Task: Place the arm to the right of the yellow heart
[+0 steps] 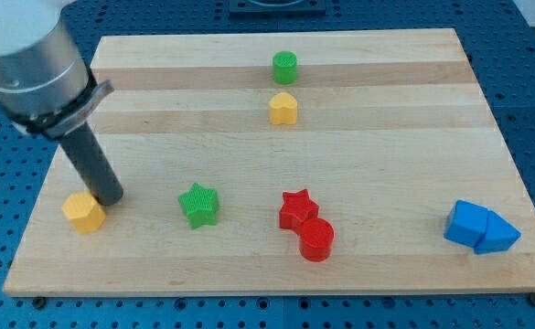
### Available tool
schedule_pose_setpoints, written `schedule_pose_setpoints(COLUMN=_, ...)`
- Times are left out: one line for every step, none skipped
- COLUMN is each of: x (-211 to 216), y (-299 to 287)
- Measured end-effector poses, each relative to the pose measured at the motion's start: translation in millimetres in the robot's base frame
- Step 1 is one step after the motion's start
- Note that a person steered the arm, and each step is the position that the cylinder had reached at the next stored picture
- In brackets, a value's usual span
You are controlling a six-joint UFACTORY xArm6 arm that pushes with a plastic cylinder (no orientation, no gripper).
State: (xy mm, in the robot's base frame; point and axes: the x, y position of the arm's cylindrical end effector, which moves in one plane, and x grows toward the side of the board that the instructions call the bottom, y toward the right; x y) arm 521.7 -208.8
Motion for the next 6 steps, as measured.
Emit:
schedule_pose_setpoints(x=22.4, y=-15.4)
schedule_pose_setpoints(x=26.8, y=-17.5)
schedule_pose_setpoints(x=4.7, y=-5.0)
schedule_pose_setpoints(x=-36.5, y=65.4)
schedule_pose_setpoints(x=-62.2, y=159.9)
schedule_pose_setpoints(x=-76.1, y=277.2)
